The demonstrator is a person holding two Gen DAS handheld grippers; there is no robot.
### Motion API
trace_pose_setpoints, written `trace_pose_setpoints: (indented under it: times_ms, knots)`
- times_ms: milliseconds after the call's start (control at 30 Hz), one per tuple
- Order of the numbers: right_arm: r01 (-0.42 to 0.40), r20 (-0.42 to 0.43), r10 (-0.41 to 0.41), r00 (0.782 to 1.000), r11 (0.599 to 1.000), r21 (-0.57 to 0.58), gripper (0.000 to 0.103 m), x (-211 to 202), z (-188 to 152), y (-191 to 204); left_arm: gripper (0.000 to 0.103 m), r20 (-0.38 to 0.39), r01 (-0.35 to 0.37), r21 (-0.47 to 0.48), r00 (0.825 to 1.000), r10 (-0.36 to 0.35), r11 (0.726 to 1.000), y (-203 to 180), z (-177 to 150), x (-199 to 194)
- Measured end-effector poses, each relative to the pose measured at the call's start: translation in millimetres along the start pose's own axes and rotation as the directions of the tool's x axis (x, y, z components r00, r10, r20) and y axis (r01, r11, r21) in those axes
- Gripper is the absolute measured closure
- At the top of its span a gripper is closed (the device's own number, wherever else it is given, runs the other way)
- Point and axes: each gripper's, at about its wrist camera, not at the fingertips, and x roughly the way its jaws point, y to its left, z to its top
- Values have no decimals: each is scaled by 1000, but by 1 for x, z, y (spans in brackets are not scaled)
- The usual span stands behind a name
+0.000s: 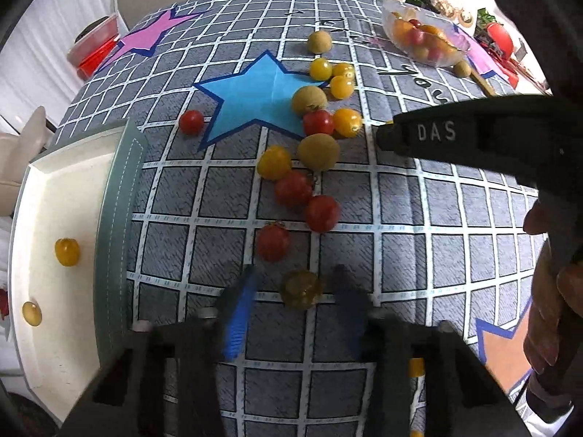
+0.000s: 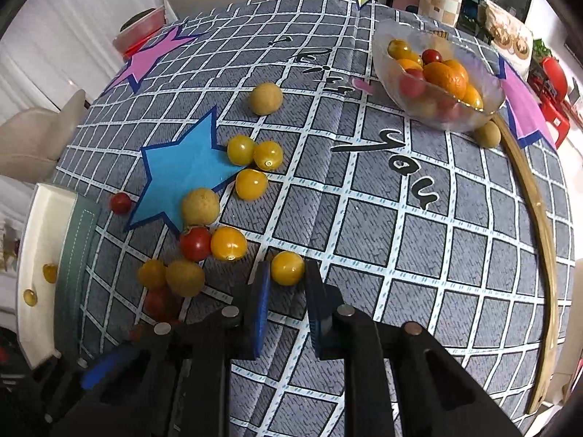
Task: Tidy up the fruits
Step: 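Grasp a yellow tomato with the right tool while the left grasps a brownish fruit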
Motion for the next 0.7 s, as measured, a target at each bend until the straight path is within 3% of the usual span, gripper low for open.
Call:
trace_pose_setpoints:
  times_ms: [300,700]
  knots:
    - [-40,-21,42,999,997,67,83,-15,-22,-11,80,-10,122,-40,992,-123,992,24,-3,-16]
    - [-72,-61,79,995,992,103,83,-41,-63,2,80,-2,120,-26,993,-120,992,56,-12,-39]
